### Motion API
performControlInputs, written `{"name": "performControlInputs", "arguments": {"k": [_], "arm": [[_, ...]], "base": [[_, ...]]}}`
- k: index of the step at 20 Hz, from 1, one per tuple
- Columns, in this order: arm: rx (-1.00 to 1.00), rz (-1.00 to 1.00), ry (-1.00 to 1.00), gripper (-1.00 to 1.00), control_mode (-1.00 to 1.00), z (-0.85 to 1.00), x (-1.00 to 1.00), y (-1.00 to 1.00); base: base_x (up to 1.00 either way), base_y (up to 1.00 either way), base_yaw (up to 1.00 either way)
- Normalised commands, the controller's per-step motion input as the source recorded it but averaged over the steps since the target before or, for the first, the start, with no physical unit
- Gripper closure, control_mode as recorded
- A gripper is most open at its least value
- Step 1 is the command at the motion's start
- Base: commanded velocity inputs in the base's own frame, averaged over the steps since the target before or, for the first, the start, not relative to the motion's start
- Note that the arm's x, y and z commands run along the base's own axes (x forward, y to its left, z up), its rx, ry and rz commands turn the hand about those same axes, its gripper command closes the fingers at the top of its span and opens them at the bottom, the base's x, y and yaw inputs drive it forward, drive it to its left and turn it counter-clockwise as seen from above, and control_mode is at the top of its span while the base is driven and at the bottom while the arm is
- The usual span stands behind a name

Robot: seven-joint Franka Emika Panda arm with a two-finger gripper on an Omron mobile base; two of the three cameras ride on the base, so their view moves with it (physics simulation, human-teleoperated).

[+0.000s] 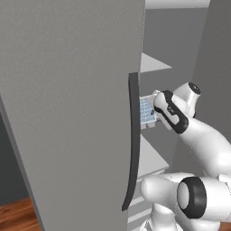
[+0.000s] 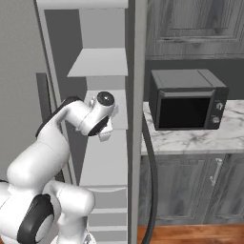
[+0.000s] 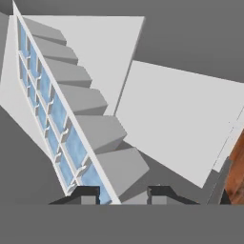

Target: The ice cube tray has been filled with water. Take the tray and place it in the freezer to make ice. Close the freezer door after placing the tray.

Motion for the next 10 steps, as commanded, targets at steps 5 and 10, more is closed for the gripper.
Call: {"name": "performControlInputs", "arguments": {"k": [5,10], "arm": [[0.00,0.01,0.00,1.00,-1.00,-0.16,0.40,0.00],[0.00,0.00,0.00,1.00,-1.00,-0.18,0.40,0.00]], "base": [[0.00,0.00,0.00],[0.00,0.00,0.00]]}}
